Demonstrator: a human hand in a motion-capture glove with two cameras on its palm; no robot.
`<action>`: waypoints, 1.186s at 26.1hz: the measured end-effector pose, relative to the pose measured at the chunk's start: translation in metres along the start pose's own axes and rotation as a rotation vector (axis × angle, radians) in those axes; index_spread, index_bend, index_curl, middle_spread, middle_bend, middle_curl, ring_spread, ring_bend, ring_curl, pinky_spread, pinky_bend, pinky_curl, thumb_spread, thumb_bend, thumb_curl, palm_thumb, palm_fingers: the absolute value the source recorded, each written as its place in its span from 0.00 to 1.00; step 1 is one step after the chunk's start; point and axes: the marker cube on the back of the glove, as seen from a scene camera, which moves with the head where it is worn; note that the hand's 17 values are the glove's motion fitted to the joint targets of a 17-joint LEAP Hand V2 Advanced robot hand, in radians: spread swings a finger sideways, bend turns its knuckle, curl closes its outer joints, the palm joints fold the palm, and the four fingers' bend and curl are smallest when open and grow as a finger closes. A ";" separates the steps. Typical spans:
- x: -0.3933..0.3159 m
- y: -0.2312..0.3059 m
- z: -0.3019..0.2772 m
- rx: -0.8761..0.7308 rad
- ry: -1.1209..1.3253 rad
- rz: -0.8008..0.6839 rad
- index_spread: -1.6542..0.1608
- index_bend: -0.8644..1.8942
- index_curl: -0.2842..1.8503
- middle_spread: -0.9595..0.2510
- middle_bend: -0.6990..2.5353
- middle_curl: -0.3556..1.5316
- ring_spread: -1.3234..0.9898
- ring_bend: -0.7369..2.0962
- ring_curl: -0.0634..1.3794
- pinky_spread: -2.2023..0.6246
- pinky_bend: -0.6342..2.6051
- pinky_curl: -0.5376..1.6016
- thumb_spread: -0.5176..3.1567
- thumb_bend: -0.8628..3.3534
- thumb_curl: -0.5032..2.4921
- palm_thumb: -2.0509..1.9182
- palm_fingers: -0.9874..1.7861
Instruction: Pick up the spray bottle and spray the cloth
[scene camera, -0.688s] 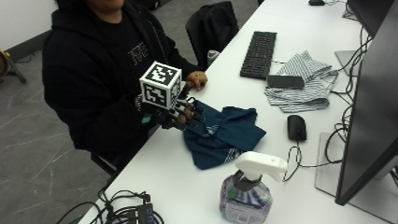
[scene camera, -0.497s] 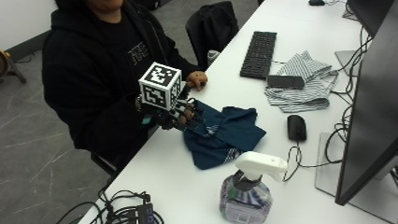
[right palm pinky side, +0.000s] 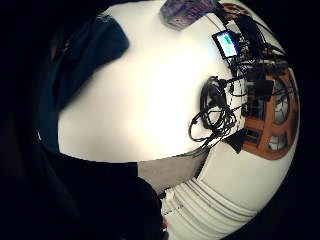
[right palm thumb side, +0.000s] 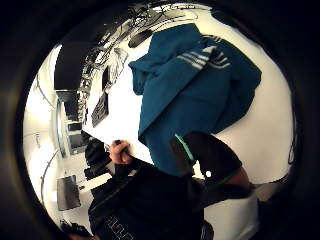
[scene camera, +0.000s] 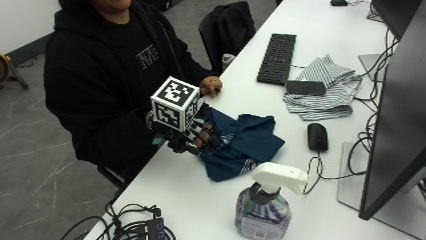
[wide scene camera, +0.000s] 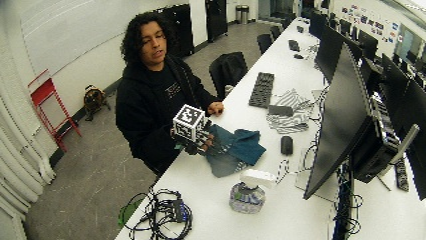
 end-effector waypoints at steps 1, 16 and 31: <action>0.007 -0.005 -0.005 0.006 0.005 0.014 0.71 0.37 0.21 0.74 0.30 0.30 0.54 0.41 0.18 0.85 0.29 0.35 0.41 0.24 0.23 0.64 0.46; 0.125 -0.102 -0.109 0.245 -0.329 0.356 0.71 0.33 0.20 0.76 0.32 0.34 0.53 0.46 0.24 0.84 0.31 0.38 0.43 0.21 0.24 0.64 0.53; 0.144 -0.193 -0.102 0.304 -0.914 0.289 0.73 0.39 0.24 0.71 0.33 0.37 0.51 0.44 0.25 0.82 0.28 0.38 0.41 0.22 0.27 0.70 0.61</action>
